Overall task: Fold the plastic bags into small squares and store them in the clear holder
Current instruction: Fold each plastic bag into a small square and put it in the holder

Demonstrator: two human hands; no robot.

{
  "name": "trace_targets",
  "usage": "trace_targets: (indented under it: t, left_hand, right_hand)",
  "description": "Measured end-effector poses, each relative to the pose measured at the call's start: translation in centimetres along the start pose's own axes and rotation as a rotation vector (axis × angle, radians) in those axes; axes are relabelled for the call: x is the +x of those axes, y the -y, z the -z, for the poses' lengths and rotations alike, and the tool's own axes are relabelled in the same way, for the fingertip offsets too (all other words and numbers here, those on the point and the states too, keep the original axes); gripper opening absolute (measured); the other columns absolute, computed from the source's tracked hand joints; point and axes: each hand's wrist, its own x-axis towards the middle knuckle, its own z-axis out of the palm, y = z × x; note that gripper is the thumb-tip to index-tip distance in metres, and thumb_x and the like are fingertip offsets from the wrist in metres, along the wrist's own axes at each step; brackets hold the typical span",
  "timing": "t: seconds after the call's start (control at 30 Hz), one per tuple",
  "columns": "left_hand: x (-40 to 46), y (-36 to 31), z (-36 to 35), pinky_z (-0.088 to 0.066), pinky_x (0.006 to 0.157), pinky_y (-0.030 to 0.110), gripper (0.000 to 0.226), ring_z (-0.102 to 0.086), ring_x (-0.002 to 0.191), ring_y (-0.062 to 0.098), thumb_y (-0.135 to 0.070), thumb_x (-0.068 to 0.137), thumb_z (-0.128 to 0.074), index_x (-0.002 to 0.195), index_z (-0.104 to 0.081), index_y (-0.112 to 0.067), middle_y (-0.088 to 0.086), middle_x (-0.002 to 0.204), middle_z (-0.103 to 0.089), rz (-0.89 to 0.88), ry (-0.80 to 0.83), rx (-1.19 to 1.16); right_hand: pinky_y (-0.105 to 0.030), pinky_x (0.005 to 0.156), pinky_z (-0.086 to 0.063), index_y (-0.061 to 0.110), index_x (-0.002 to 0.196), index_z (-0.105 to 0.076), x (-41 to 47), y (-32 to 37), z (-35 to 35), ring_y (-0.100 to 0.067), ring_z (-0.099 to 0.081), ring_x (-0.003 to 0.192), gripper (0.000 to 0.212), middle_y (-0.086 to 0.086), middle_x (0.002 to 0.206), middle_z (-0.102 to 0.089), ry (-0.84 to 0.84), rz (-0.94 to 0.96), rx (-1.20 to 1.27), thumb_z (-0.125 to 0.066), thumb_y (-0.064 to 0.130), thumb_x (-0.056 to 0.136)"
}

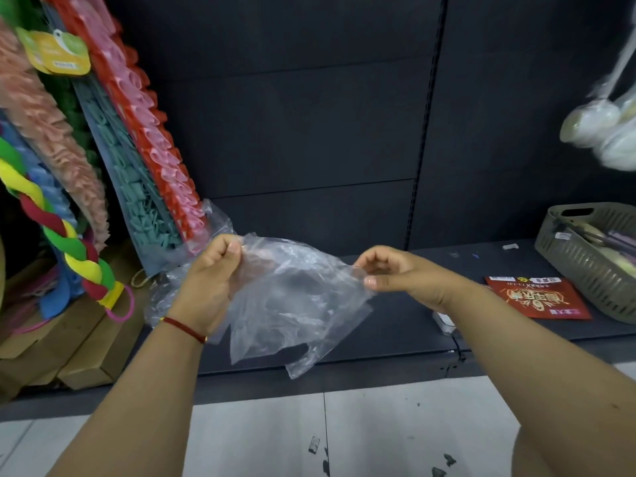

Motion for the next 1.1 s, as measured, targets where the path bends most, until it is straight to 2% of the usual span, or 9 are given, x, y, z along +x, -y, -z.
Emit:
trace_targets:
  t: [0.23, 0.4, 0.53, 0.6, 0.7, 0.8, 0.9, 1.0, 1.1]
  left_hand:
    - [-0.1, -0.1, 2.5, -0.057, 0.073, 0.028, 0.031, -0.054, 0.076, 0.018, -0.044, 0.076, -0.068, 0.078, -0.05, -0.019, 0.008, 0.081, -0.05, 0.03, 0.049, -0.09]
    - [0.3, 0.3, 3.9, -0.057, 0.067, 0.026, 0.031, -0.053, 0.061, 0.008, -0.015, 0.104, -0.039, 0.074, -0.045, -0.02, 0.001, 0.072, -0.046, 0.011, -0.101, -0.029]
    - [0.5, 1.2, 5.0, -0.052, 0.075, 0.037, 0.03, -0.051, 0.062, 0.008, -0.015, 0.106, -0.037, 0.078, -0.048, -0.018, 0.003, 0.073, -0.049, 0.02, -0.239, 0.186]
    - [0.3, 1.7, 4.9, -0.052, 0.07, 0.035, 0.03, -0.051, 0.05, 0.005, -0.016, 0.106, -0.038, 0.077, -0.046, -0.016, 0.005, 0.067, -0.047, 0.018, -0.33, 0.298]
    - [0.0, 1.8, 4.8, -0.041, 0.052, 0.027, 0.029, -0.045, 0.047, 0.014, -0.022, 0.105, -0.036, 0.079, -0.047, -0.019, 0.005, 0.061, -0.047, -0.024, -0.506, 0.428]
    - [0.1, 1.7, 5.2, -0.032, 0.041, 0.022, 0.026, -0.035, 0.047, 0.019, -0.026, 0.105, -0.036, 0.084, -0.049, -0.017, 0.005, 0.06, -0.044, -0.015, -0.592, 0.416]
    - [0.2, 1.2, 4.4, -0.022, 0.032, 0.016, 0.033, -0.032, 0.035, 0.012, -0.03, 0.105, -0.037, 0.075, -0.046, -0.019, 0.001, 0.052, -0.041, 0.016, -0.598, 0.318]
    - [0.6, 0.8, 3.2, -0.02, 0.032, 0.014, 0.037, -0.029, 0.03, 0.006, -0.027, 0.105, -0.038, 0.068, -0.041, -0.02, -0.01, 0.039, -0.038, 0.091, -0.62, 0.191]
    - [1.0, 1.0, 2.6, -0.039, 0.046, 0.019, 0.033, -0.045, 0.051, 0.011, -0.028, 0.104, -0.043, 0.072, -0.047, -0.022, -0.004, 0.058, -0.05, 0.194, -0.659, -0.013]
  right_hand:
    - [-0.03, 0.103, -0.043, 0.025, 0.107, -0.065, 0.1, -0.2, -1.2, -0.014, -0.066, 0.1, 0.037, 0.0, 0.097, -0.073, 0.204, -0.084, -0.203, -0.082, 0.014, 0.075]
    - [-0.027, 0.083, -0.05, 0.023, 0.074, -0.073, 0.1, -0.3, -0.4, -0.007, -0.064, 0.074, 0.011, 0.002, 0.078, -0.071, 0.208, -0.078, -0.381, -0.082, 0.018, 0.076]
    - [-0.024, 0.082, -0.048, 0.02, 0.069, -0.073, 0.3, -0.6, 0.8, -0.004, -0.062, 0.07, 0.019, 0.007, 0.071, -0.067, 0.101, -0.088, -0.432, -0.079, 0.035, 0.079]
    - [-0.021, 0.085, -0.044, 0.024, 0.065, -0.074, 0.5, -0.7, 1.1, -0.004, -0.061, 0.082, 0.022, 0.01, 0.085, -0.064, 0.024, -0.068, -0.394, -0.074, 0.04, 0.08]
    - [-0.022, 0.085, -0.044, 0.011, 0.062, -0.073, 0.5, -0.7, 1.6, -0.005, -0.063, 0.085, 0.026, 0.006, 0.094, -0.067, -0.173, 0.002, -0.293, -0.073, 0.024, 0.085]
    - [-0.027, 0.078, -0.054, -0.002, 0.063, -0.059, 0.3, -0.4, 2.0, -0.012, -0.065, 0.068, 0.029, -0.009, 0.073, -0.069, -0.356, 0.09, 0.124, -0.07, 0.013, 0.084]
    - [-0.025, 0.062, -0.054, 0.004, 0.064, -0.052, 0.3, 0.3, 1.6, -0.016, -0.059, 0.057, 0.029, -0.004, 0.058, -0.062, -0.462, 0.153, 0.447, -0.062, 0.012, 0.09]
    - [-0.027, 0.062, -0.053, 0.004, 0.071, -0.06, 0.5, 0.5, -0.7, -0.016, -0.061, 0.058, 0.027, -0.005, 0.063, -0.066, -0.349, 0.089, 0.379, -0.063, 0.026, 0.086]
    - [-0.028, 0.084, -0.053, 0.009, 0.095, -0.07, 0.7, -0.2, -4.0, -0.013, -0.069, 0.087, 0.052, -0.003, 0.093, -0.074, -0.03, -0.132, 0.029, -0.067, 0.053, 0.067]
